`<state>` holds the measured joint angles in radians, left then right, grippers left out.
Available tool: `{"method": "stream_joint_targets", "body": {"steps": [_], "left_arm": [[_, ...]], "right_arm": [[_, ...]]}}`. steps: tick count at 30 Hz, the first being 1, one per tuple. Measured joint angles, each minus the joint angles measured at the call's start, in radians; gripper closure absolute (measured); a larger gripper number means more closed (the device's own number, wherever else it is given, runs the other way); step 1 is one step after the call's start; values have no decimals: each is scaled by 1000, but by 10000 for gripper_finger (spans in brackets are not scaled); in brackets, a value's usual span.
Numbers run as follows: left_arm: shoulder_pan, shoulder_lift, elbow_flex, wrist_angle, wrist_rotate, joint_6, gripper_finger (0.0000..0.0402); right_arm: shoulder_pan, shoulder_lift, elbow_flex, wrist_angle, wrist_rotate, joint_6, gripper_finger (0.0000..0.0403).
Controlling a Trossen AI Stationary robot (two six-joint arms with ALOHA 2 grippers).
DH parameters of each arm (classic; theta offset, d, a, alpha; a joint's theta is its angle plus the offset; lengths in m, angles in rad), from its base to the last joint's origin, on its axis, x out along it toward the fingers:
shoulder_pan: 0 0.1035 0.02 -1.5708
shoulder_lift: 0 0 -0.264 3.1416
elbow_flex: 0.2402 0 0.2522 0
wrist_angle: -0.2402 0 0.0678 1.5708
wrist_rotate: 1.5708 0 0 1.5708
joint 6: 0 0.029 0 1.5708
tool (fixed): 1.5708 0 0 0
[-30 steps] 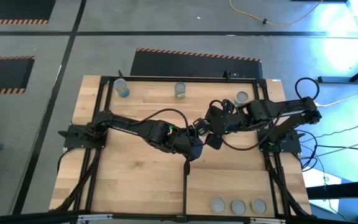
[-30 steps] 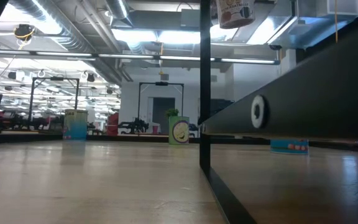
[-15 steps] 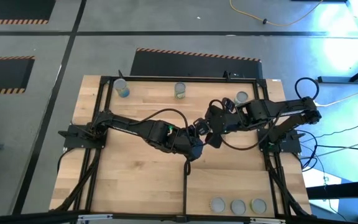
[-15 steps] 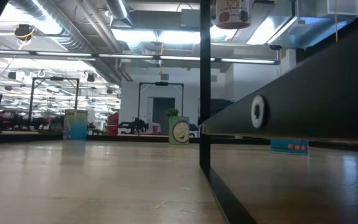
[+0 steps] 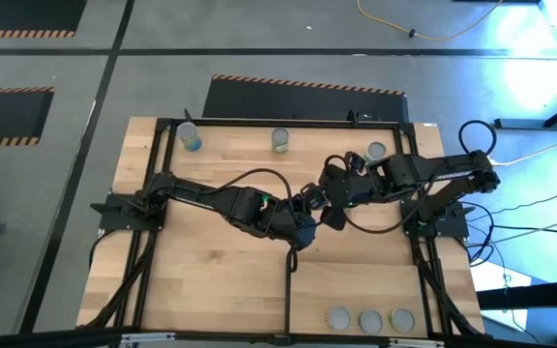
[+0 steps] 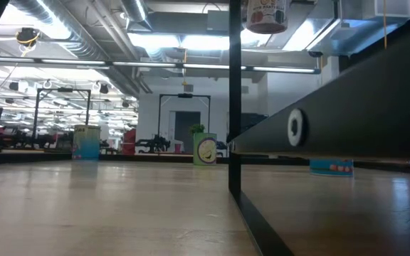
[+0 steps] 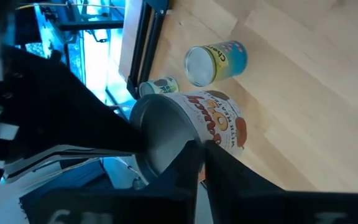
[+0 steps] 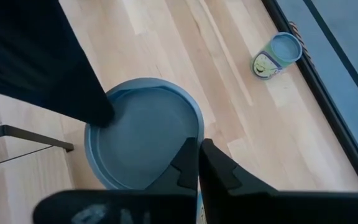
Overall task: Pick and place cans onto a shelf
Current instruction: Put the canned sauce on the shelf
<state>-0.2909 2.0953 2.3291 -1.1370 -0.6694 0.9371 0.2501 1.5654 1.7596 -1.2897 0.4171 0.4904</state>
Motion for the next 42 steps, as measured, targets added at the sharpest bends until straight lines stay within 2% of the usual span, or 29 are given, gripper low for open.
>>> {"method": "stream_joint_targets", "body": {"steps": [11,14,19,22,32,38,42], "left_arm": [[0,-4,0,9,-29,-11,366],[-3,-4,0,8,-98,-10,365],[-4,-5,2,10,-279,-11,367],[-4,-30,1,5,-307,-22,365],[-4,-173,2,-35,-310,-214,365],[-4,-273,1,-71,-147,-399,371],[-5,-335,2,-117,-77,-514,376]], "right_arm": [[0,0,-2,-9,-5,-3,403],[0,0,-2,-20,-6,-2,403],[1,0,-2,-24,-11,-3,403],[1,-1,-2,-24,-43,-3,403],[63,-3,66,-38,-76,-4,403],[165,-5,101,-52,-109,-26,403],[240,3,101,-50,-125,56,403]]}}
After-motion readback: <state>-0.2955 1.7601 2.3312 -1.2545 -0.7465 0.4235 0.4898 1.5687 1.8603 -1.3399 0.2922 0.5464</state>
